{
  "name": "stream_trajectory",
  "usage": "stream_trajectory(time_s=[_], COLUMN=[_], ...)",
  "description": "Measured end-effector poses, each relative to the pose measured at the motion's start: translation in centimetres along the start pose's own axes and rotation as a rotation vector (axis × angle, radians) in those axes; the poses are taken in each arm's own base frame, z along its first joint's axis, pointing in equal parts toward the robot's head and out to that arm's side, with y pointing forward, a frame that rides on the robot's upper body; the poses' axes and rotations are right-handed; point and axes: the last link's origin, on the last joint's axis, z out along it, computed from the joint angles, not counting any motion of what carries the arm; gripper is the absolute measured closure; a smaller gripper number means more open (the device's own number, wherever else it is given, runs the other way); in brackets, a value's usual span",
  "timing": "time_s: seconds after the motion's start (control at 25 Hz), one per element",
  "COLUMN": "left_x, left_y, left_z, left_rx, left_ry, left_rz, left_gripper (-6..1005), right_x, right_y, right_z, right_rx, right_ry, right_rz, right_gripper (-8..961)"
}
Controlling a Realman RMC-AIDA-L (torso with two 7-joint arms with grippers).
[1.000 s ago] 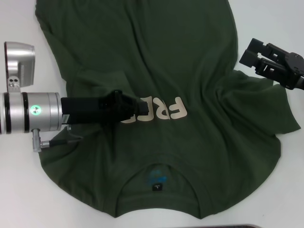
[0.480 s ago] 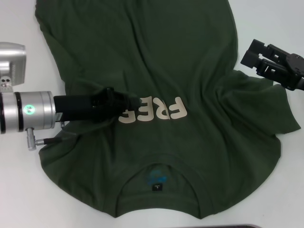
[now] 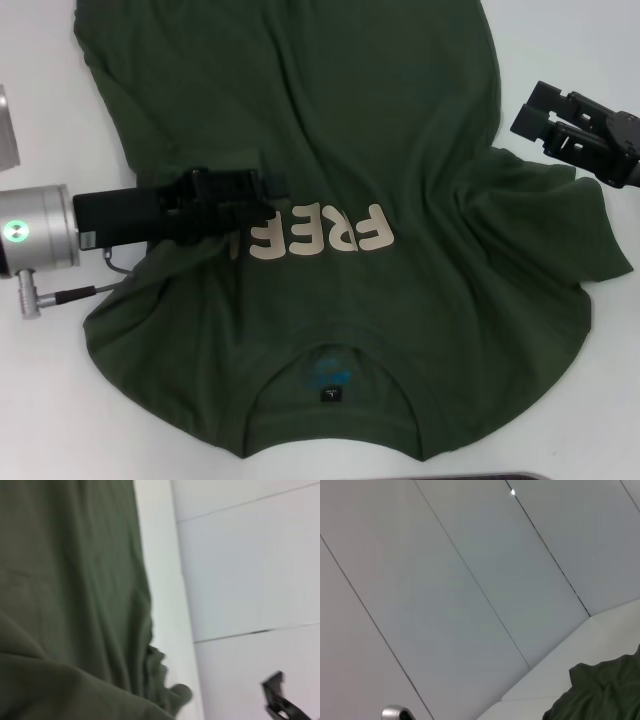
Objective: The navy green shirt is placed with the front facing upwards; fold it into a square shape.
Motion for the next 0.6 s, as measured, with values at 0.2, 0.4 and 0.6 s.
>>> stream_trajectory(time_s=[0.2,0.4,0.6], left_x=[-0.21,-0.61,-0.19], left_y=[0.85,1.19,1.18], left_z=[-0.61,-0.63,-1.08], left_rx=[-0.053,-0.07,-0.068], left_ry=[-0.036,-0.074,-0.054], left_rz=[0.0,-0.012,0.007], left_gripper=[532,361,213], right_x=[-0.25,-0.34,-0.37], right_y=[-0.07,-0.14,-0.16], right_z=[0.16,0.21,0.24], right_rx=[-0.001,0.0,0.001], right_ry=[-0.008,-0.008,-0.008], right_rz=[-0.004,-0.006,-0.007], right_gripper=[47,47,47])
